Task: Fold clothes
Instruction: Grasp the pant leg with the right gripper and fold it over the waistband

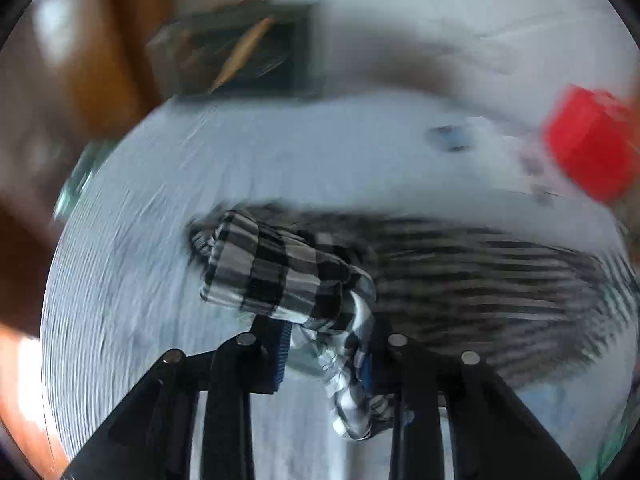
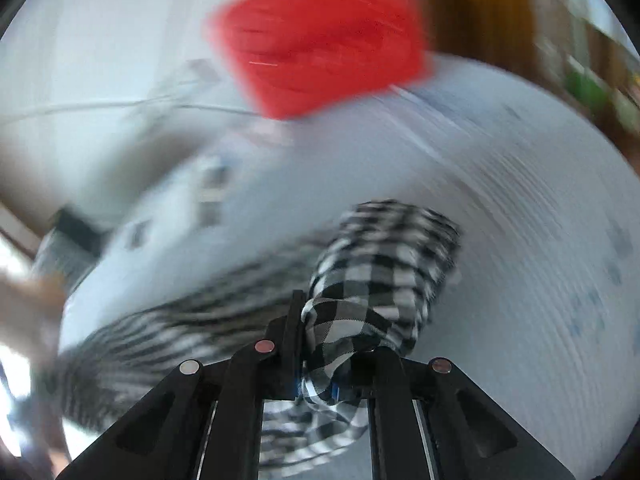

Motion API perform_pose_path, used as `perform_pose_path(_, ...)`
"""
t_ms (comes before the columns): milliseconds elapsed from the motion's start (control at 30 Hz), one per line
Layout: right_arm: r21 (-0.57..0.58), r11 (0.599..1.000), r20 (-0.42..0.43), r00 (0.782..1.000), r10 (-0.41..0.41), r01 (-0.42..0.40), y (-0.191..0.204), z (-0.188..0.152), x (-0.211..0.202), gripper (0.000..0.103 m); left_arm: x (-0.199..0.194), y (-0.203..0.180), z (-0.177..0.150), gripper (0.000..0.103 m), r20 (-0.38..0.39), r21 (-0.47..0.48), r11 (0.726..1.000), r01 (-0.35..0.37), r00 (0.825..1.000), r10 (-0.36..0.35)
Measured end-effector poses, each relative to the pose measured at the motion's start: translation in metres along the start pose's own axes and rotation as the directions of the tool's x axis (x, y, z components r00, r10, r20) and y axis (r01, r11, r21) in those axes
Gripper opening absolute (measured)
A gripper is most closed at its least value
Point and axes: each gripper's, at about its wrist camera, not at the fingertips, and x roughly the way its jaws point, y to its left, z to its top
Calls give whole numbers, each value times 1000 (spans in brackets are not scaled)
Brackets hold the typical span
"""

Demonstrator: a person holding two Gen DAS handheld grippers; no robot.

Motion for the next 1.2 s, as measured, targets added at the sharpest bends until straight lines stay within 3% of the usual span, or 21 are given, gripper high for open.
perform_pose_path(100, -157, 982, -34, 994, 105, -109, 59, -3, -8, 10, -22, -69, 3, 26, 14, 157, 983, 101, 994, -104)
perform_pose_path(167, -222, 962, -111, 984, 138, -160, 90, -18, 5, 11, -19, -112, -7, 29, -42, 258, 951, 169, 986, -163)
perform_pose_path(233, -257, 943, -217, 964, 155, -210, 114, -39, 26, 18, -4, -144, -18, 53, -128, 336, 920, 201, 978, -167)
perform_pose_path(267, -264, 938, -270, 951, 151, -224, 122, -51, 40, 30, 5, -155, -23, 75, -165, 355, 912, 206, 974, -156)
perform_pose_path(300, -270, 937, -315, 940, 131, -221, 127, -63, 53, 41, 11, -165, -30, 85, -191, 369, 905, 213, 970, -151)
perform_pose_path(400, -276, 943, -397, 915, 65, -187, 130, -91, 79, 60, 17, -168, -45, 89, -220, 369, 900, 233, 962, -159)
perform_pose_path(467, -254, 948, -404, 912, 74, -189, 125, -96, 78, 66, 12, -151, -45, 94, -216, 339, 911, 235, 962, -168)
perform_pose_path(600, -228, 954, -345, 932, 108, -195, 118, -87, 51, 66, 7, -101, -39, 94, -170, 221, 960, 170, 976, -134)
perform_pose_path(667, -227, 953, -308, 943, 127, -203, 123, -81, 36, 66, 10, -72, -38, 94, -147, 147, 985, 92, 987, -70)
perform_pose_path(767, -264, 950, -254, 962, 101, -169, 138, -72, 26, 65, 15, -37, -36, 94, -137, 61, 998, 8, 991, 1)
perform_pose_path(867, -267, 958, -214, 976, 45, -102, 147, -62, 28, 58, 22, -22, -40, 94, -146, 2, 1000, 10, 989, -10)
perform_pose_path(967, -239, 970, -192, 981, -18, -29, 141, -58, 34, 35, 27, -29, -41, 94, -147, -4, 1000, 1, 989, -2)
perform_pose_path(1000, -237, 972, -190, 981, -38, -8, 138, -58, 39, 32, 31, -35, -40, 94, -147, 4, 1000, 0, 989, 1)
perform_pose_path(1100, -212, 977, -215, 976, -41, -6, 122, -59, 56, 32, 40, -54, -37, 94, -153, 39, 999, -6, 988, 12)
perform_pose_path(1200, -212, 976, -315, 949, -26, -44, 115, -78, 83, 32, 44, -69, -38, 94, -166, 77, 997, -6, 986, 19)
